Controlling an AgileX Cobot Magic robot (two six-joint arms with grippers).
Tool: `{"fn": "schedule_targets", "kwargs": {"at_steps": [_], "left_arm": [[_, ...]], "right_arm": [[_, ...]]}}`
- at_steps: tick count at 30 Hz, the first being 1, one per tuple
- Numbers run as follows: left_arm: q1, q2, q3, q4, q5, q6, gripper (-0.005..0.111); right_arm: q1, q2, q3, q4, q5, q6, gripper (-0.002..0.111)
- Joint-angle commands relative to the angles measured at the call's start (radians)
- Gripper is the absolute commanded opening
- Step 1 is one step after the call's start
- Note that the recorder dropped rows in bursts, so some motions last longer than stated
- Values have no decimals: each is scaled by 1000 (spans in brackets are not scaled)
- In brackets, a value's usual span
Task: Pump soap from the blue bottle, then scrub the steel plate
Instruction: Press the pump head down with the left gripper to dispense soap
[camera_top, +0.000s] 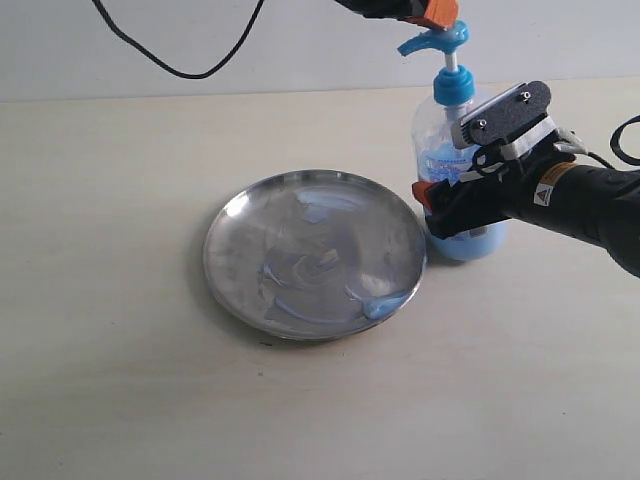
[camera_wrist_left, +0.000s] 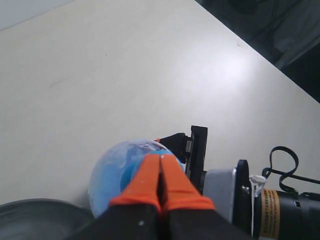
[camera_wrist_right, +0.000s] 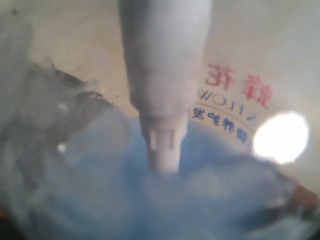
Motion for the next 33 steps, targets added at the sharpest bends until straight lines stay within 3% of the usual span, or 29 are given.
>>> {"fn": "schedule_targets", "kwargs": {"at_steps": [1,33], "left_arm": [[-7,47,17,37,96,-4,0],[-11,104,17,120,187,-34,0]], "right_arm": [[1,-14,-17,-6,-125,-12,0],[1,-14,-17,7,-143,-9,0]]}}
